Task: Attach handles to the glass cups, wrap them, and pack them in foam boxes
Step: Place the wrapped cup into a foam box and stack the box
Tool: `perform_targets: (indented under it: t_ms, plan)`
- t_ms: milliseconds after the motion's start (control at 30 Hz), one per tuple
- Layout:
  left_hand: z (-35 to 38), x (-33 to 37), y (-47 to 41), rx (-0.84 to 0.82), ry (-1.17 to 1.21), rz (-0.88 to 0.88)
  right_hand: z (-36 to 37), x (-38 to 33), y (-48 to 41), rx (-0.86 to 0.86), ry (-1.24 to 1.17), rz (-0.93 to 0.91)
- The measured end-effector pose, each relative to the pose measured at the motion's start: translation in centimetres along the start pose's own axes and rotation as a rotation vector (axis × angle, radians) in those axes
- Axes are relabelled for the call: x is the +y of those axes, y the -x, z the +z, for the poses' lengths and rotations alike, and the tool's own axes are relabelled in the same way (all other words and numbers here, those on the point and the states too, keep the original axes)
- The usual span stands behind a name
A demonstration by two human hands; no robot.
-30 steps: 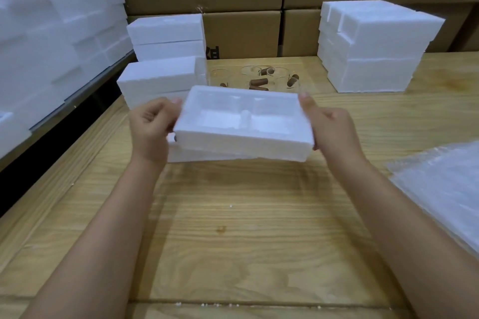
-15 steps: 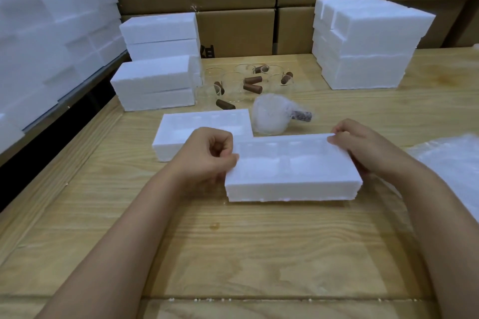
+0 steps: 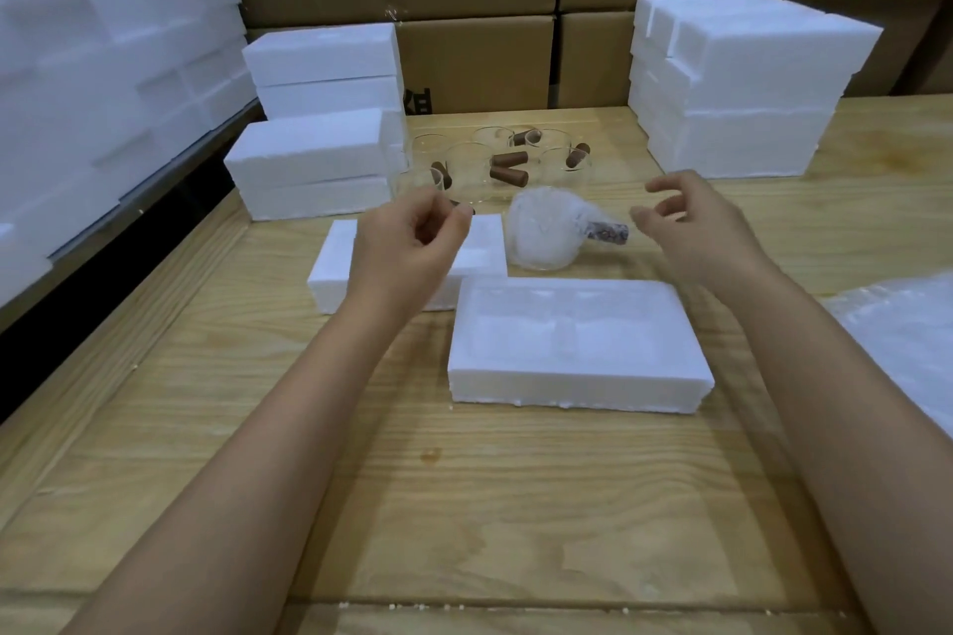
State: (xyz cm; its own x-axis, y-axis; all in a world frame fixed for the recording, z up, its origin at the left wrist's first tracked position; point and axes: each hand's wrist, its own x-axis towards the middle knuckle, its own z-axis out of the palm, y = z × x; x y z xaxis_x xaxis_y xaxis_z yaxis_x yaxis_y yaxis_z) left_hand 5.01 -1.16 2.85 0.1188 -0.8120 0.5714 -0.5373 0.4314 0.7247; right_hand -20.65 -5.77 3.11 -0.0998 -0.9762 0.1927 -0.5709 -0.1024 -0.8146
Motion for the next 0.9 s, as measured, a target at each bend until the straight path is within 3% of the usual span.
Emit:
perform_targets:
  t_ms: [167,400,567,733,900]
  plan:
    - [2.0,0.1,-2.0,-0.206,-0.015,-0.136,1.2,0.0,-1.7,-0.232,-0.117,0.084]
    - [2.8,-0.3,-2.0,-0.488,-0.134,-0.203,1.7,0.7,-1.4,-0.222,-0.294,0.058]
    - [2.9,0.1,-1.8,-0.442,-0.141,-0.126,1.5,0.6,-0.9,-0.137,-0.444,0.05]
    - [2.3,0.5,-2.0,-0.307,0.126,-0.056,0.1,-1.2,-0.8,-0.129,-0.554,-0.007]
    - [2.0,1.6,-2.2,-0.31,0.363,-0.088,-0.5,-3.7,-0.2,-0.214,-0.532,-0.002]
